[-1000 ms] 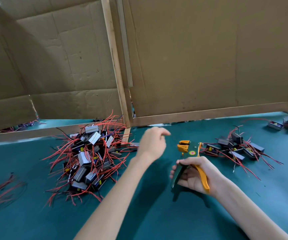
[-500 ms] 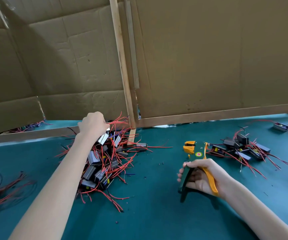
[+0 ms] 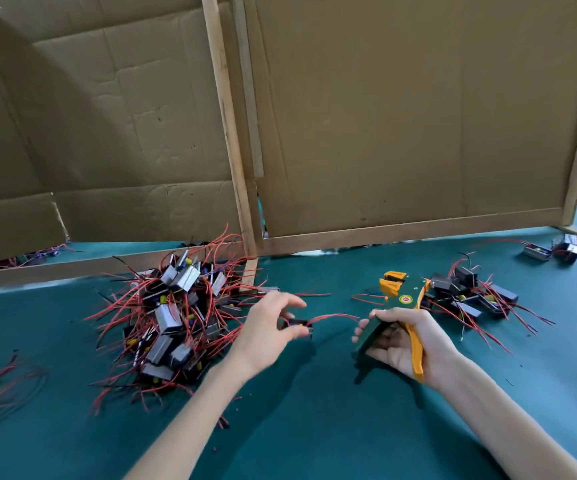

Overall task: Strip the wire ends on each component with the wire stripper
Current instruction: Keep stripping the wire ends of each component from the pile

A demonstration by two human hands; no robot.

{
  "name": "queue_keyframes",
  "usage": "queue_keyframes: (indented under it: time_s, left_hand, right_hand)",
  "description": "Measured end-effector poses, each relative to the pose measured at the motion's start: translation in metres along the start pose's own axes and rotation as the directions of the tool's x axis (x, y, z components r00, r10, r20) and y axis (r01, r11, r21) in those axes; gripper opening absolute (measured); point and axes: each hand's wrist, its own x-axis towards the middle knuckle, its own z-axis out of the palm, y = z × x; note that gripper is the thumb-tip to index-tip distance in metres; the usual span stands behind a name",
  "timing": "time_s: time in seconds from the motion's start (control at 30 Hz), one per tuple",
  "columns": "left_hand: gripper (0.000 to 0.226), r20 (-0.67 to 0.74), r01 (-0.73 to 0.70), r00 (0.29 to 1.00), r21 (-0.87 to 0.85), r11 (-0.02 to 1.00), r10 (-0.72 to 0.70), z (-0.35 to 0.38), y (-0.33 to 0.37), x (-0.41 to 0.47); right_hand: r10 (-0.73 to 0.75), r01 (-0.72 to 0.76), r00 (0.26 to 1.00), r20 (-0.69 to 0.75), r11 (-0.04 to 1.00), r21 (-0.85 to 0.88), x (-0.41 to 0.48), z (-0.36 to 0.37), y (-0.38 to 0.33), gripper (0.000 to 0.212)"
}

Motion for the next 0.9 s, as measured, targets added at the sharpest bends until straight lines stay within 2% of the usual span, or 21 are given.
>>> queue_keyframes:
  time_s: [0.1, 0.2, 0.3, 0.4, 0.5, 0.7, 0.9]
  left_hand:
    - [0.052, -0.124, 0.158, 0.975, -0.194, 0.968, -0.184, 0.011, -0.017, -0.013]
    - [0.064, -0.181, 0.246, 0.914, -0.467, 0.849, -0.364, 0.015, -0.022, -0.020]
    - [0.046, -0.153, 0.281, 0.866, -0.639, 0.716, -0.476, 0.018, -0.020, -0.020]
    - [0.018, -0.187, 0.199, 0.881, -0.686, 0.700, -0.434, 0.019, -0.019, -0.020]
    - [0.009, -0.193, 0.160, 0.893, -0.707, 0.689, -0.406, 0.022, -0.018, -0.022]
    - [0.014, -0.209, 0.118, 0.881, -0.771, 0.626, -0.424, 0.018, -0.010, -0.023]
    - [0.018, -0.182, 0.094, 0.893, -0.819, 0.566, -0.411, 0.008, -0.005, -0.022]
  right_hand:
    - [-0.018, 0.018, 1.000, -0.002, 1.000, 0.002, 0.001, -0.001, -0.001, 0.019]
    - [-0.019, 0.019, 1.000, 0.012, 1.000, -0.021, 0.000, 0.001, 0.001, 0.018]
    - [-0.006, 0.008, 0.999, 0.047, 0.998, -0.056, -0.002, 0.003, 0.005, 0.017]
    - [0.007, 0.004, 0.996, 0.091, 0.994, -0.114, -0.006, 0.007, 0.009, 0.019]
    - [0.008, 0.011, 0.991, 0.131, 0.989, -0.146, -0.010, 0.012, 0.012, 0.019]
    - [0.040, 0.049, 0.951, 0.308, 0.960, -0.276, -0.018, 0.015, 0.015, 0.018]
    - [0.219, -0.016, 0.874, 0.434, 0.905, -0.425, -0.020, 0.014, 0.020, 0.028]
